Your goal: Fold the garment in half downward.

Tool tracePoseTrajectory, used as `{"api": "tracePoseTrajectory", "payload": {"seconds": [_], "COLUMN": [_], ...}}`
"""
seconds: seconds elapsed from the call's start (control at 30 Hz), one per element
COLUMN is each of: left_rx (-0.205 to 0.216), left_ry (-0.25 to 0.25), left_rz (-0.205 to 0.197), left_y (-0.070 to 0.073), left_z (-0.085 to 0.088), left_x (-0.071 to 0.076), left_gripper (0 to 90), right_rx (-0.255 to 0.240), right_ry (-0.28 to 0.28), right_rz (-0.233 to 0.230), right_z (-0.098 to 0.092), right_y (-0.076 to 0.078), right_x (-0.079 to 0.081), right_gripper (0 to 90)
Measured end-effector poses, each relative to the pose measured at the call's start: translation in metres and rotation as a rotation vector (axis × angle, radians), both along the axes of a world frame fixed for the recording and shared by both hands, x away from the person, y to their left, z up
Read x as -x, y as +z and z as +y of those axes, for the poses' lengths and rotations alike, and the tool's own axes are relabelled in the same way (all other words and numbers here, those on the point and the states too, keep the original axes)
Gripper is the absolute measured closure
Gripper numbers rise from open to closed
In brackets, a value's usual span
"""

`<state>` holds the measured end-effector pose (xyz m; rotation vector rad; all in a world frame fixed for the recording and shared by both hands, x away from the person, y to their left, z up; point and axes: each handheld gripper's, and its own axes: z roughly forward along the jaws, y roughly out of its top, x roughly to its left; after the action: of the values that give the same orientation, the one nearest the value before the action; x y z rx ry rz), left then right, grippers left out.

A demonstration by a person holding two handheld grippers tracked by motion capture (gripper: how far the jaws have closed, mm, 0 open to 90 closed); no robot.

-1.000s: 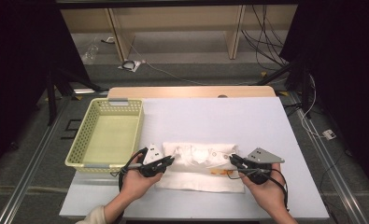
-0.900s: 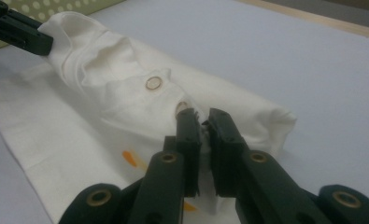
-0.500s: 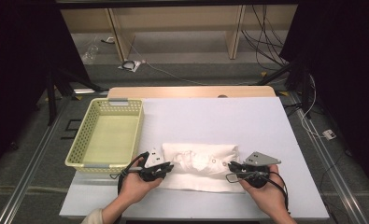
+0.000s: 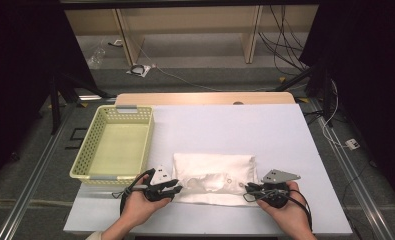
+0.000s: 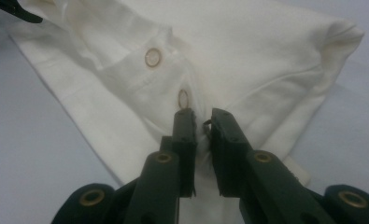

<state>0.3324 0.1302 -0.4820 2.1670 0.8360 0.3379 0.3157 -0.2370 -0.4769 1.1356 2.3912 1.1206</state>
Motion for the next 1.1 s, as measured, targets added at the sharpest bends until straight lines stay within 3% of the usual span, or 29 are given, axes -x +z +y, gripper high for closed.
{"api": "tracePoseTrajectory", "payload": {"seconds": [0.23, 0.33, 0.43, 0.5, 0.67, 0.8, 0.93, 1.1], "left_rx": [0.036, 0.042, 0.032, 0.008, -0.032, -0.055, -0.077, -0.113], "left_ry": [0.034, 0.045, 0.037, 0.018, -0.009, -0.012, -0.025, -0.025], "left_rz": [-0.023, -0.030, -0.002, 0.040, 0.096, 0.114, 0.106, 0.078], "left_y": [0.018, 0.022, 0.020, 0.016, 0.006, 0.002, 0.001, 0.000], "left_z": [0.010, 0.010, 0.002, -0.005, -0.018, -0.020, -0.025, -0.032], "left_x": [0.004, 0.001, -0.001, -0.002, -0.001, -0.002, 0.000, 0.003], "left_gripper": [64.5, 64.0, 62.7, 60.3, 57.5, 59.5, 69.5, 82.3], "right_rx": [-0.026, -0.094, -0.090, -0.091, -0.055, -0.014, 0.046, 0.071], "right_ry": [-0.005, -0.059, -0.079, -0.090, -0.102, -0.099, -0.091, -0.095], "right_rz": [0.011, -0.014, -0.022, -0.014, 0.081, 0.141, 0.126, 0.138], "right_z": [-0.007, -0.012, -0.016, -0.015, -0.009, -0.003, 0.002, 0.005], "right_y": [0.005, 0.012, 0.018, 0.018, 0.009, 0.000, -0.003, -0.001], "right_x": [0.009, 0.011, 0.008, 0.005, -0.004, -0.006, -0.006, -0.008], "right_gripper": [74.7, 69.5, 68.7, 68.1, 65.4, 66.9, 77.3, 89.8]}}
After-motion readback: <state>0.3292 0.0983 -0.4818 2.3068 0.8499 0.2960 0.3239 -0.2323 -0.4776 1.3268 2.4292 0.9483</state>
